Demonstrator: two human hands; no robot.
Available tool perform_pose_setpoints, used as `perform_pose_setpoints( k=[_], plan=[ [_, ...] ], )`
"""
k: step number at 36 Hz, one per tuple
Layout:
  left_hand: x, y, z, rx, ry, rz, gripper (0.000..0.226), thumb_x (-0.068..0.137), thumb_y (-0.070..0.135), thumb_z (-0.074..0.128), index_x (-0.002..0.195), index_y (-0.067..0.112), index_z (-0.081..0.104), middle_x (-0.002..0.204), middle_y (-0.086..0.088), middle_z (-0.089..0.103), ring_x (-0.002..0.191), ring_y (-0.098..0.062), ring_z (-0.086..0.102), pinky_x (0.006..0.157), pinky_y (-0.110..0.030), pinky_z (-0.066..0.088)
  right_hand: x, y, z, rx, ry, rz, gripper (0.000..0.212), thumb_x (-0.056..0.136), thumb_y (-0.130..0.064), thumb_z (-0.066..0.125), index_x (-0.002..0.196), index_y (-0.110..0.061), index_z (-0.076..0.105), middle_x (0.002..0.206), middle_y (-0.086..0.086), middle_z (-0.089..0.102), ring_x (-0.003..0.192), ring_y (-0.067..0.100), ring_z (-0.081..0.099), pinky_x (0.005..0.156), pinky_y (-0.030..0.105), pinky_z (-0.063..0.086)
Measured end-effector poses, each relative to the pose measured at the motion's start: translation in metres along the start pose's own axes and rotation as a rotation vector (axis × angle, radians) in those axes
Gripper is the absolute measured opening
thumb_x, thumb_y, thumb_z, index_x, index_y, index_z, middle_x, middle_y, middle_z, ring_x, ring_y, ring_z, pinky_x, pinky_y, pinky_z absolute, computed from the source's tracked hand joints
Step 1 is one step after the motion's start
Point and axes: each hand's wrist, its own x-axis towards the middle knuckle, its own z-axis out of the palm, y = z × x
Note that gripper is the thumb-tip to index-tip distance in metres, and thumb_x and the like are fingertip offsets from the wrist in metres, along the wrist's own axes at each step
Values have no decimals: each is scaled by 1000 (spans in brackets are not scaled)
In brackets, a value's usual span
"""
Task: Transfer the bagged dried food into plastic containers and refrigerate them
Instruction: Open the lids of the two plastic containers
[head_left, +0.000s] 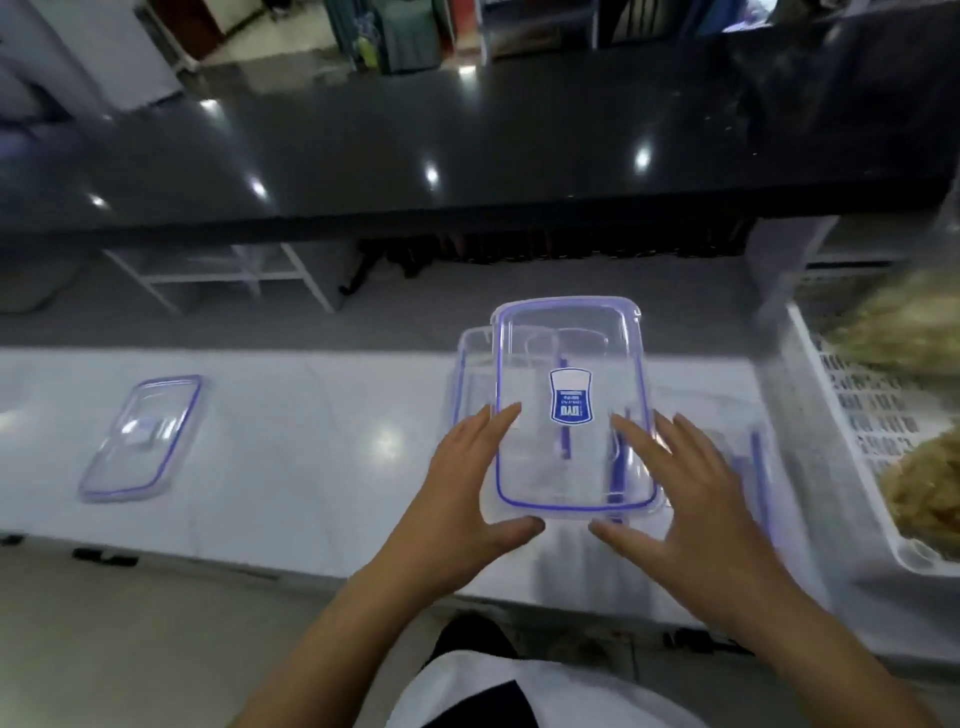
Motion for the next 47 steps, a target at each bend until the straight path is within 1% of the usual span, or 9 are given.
perform_pose_setpoints(
  k=[3,5,10,20,28,35,40,44,47],
  plan=[
    [-19,-26,-27,-42,58,-86,91,78,32,82,140,57,21,138,52,22,130,24,21,105,0,22,17,-35,25,16,-67,-61,87,77,-60,70,142,-59,13,164,-12,11,151,9,-3,118,31,4],
    [-31,-47,-43,-35,95,-141,91,76,28,84,135,59,22,129,59,21,124,29,22,96,6,20,29,-55,45,36,-125,-98,83,79,-61,67,140,-62,10,163,-15,7,150,7,-5,118,30,3],
    [-62,-105,-79,8,160,-271,102,73,36,84,151,48,19,154,31,23,142,9,19,108,-3,17,57,-103,92,26,-262,-179,77,81,-65,61,132,-67,3,163,-18,3,149,7,-6,122,36,9],
    [-90,-239,-174,-52,171,-346,101,77,37,82,151,52,15,157,28,19,146,2,16,120,-32,25,118,-215,207,-98,-392,-205,84,84,-67,58,142,-61,-1,164,-16,-2,151,10,-6,120,33,6],
    [-95,-377,-273,-69,93,-294,101,76,34,84,145,61,15,146,43,17,146,2,17,119,-31,28,162,-321,317,-71,-418,-126,85,86,-59,63,148,-55,5,165,-10,2,152,14,1,122,34,10],
    [-88,-471,-335,17,-37,-326,107,71,36,84,154,43,17,157,14,29,146,-15,22,120,-40,27,194,-385,405,1,-389,-17,94,76,-69,60,149,-54,5,165,-8,10,149,19,19,117,45,31],
    [-75,-500,-350,111,-102,-317,108,70,40,84,156,33,19,155,6,35,141,-21,29,118,-39,29,207,-405,442,-153,-377,9,90,79,-64,53,154,-39,10,158,-2,22,142,23,26,114,43,29],
    [-72,-508,-350,128,-138,-330,111,70,36,83,158,29,15,158,4,32,146,-23,23,120,-41,25,203,-409,455,-263,-418,37,90,88,-63,50,155,-38,-5,165,5,2,151,29,3,119,43,11],
    [-75,-517,-344,150,-142,-318,112,68,44,82,157,33,15,159,5,30,148,-25,20,121,-43,24,196,-408,459,-292,-388,37,89,91,-61,49,155,-38,-7,166,4,0,152,28,0,120,44,9]
  ],
)
